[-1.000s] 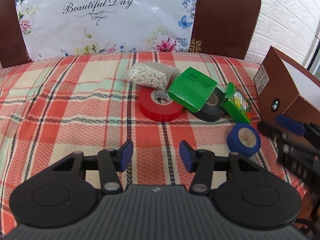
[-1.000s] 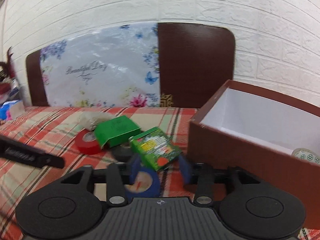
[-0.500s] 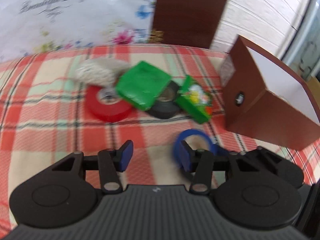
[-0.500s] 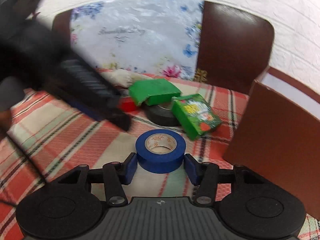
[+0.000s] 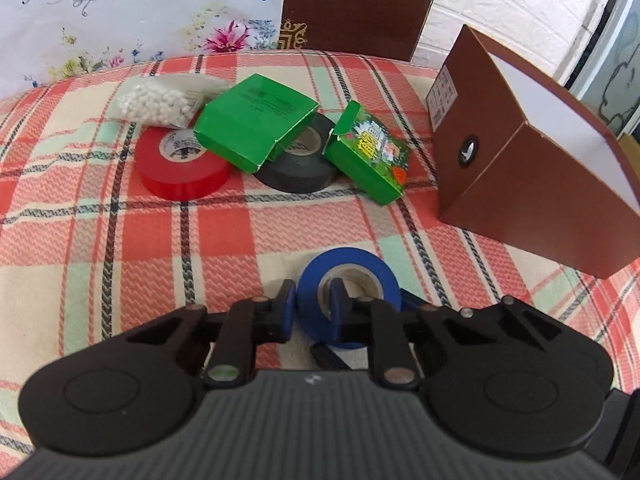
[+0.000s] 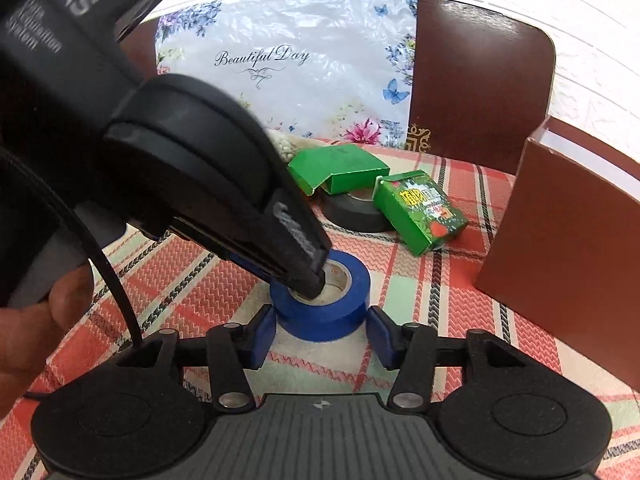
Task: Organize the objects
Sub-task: 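Carry the blue tape roll into the brown box and release it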
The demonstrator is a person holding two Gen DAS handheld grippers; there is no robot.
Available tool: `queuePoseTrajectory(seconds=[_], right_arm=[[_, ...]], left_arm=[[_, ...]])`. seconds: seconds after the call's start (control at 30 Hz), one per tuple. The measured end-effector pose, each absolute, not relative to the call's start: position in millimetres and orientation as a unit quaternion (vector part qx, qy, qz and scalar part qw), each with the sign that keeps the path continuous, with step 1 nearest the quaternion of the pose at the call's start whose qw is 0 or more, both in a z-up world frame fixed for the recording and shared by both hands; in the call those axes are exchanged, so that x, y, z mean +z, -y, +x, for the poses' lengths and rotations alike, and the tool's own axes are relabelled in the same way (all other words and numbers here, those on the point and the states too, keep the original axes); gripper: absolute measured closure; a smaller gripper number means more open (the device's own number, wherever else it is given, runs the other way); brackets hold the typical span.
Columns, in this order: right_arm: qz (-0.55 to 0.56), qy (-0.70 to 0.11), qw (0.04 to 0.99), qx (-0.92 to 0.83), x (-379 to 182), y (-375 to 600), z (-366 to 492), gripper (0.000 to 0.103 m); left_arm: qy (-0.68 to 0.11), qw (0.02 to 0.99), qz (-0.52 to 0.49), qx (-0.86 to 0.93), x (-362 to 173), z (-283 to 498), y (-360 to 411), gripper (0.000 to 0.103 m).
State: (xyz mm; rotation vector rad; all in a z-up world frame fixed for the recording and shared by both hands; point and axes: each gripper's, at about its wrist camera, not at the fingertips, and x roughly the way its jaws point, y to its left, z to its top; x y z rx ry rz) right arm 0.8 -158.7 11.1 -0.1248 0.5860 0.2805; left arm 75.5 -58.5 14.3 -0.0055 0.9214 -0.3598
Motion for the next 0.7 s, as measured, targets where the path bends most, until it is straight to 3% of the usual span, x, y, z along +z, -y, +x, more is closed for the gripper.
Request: queuePoseTrajectory(seconds=[0.13, 0.43, 0.7], right_arm=[[-0.053, -0.259, 0.955, 0.131, 20.5, 166.8, -10.0, 0.055], [-0.105, -0.088, 0.990, 0.038, 92.2, 216.0, -41.7, 0.054], [-0.039, -0.127, 0.991, -0.035, 82.9, 305.4, -28.1, 0.054]], left_arm=[[-0.429, 0.885, 0.007, -0.181, 38.1, 70.0, 65.1, 0.085], [-0.292, 0.917, 0.085, -0.259, 131.4, 39.7, 141.0, 0.085], [-0.308, 0.895, 0.101, -0.307, 110.7, 64.8, 233.7, 0.085]])
